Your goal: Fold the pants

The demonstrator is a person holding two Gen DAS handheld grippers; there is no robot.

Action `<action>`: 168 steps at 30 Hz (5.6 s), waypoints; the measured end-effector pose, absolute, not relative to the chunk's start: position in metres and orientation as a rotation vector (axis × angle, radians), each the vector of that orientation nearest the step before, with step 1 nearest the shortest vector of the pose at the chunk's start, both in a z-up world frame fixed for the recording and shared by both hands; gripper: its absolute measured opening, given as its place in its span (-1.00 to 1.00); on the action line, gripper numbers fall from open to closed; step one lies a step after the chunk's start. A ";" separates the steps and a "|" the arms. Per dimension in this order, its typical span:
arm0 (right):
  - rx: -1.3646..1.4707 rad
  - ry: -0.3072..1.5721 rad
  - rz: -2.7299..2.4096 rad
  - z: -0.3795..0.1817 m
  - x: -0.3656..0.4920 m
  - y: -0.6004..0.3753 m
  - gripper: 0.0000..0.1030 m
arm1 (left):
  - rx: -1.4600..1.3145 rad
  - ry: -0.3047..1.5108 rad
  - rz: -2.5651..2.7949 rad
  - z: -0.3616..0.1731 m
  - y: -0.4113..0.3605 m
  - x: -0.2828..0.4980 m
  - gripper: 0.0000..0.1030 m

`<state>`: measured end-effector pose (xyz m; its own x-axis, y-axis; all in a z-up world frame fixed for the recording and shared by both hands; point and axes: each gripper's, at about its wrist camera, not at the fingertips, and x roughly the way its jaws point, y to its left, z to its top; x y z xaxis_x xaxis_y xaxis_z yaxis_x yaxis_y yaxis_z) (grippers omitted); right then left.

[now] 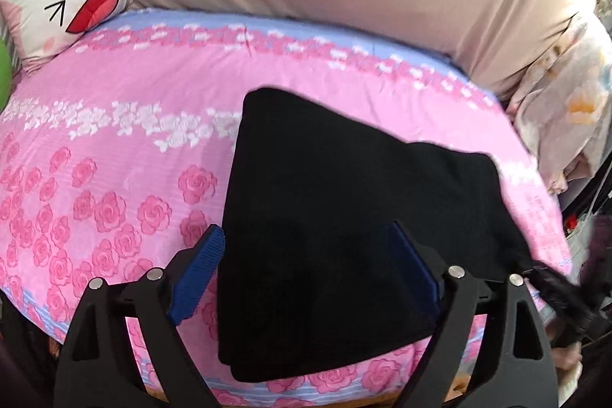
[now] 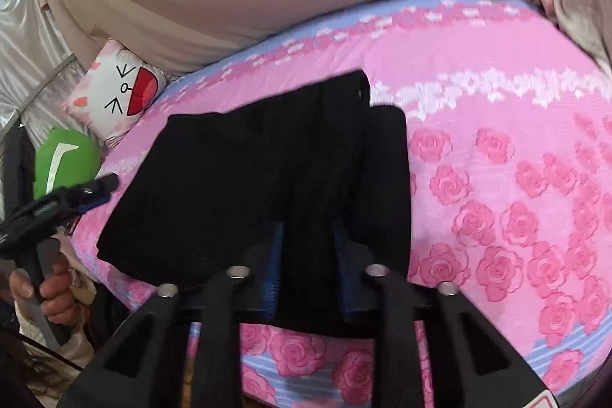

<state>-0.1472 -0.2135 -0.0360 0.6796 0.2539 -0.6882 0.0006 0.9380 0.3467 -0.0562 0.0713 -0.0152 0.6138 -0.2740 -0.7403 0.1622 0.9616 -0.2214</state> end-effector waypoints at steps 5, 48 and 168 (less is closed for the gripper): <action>0.229 0.787 0.100 -0.020 -0.173 -0.213 -0.67 | -0.058 0.845 -0.206 -0.020 0.067 -0.061 0.66; 0.570 0.934 0.210 -0.067 -0.153 -0.251 0.50 | -0.252 1.023 -0.386 -0.069 0.080 -0.036 0.91; 0.118 0.681 -0.010 -0.010 0.116 -0.216 -1.00 | 0.062 0.717 0.028 -0.021 0.038 0.209 0.59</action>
<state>0.1159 -0.2162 -0.0105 0.7772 0.0296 -0.6285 0.0475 0.9933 0.1055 0.2085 0.0379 -0.0212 0.7532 0.0467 -0.6561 -0.0039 0.9978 0.0667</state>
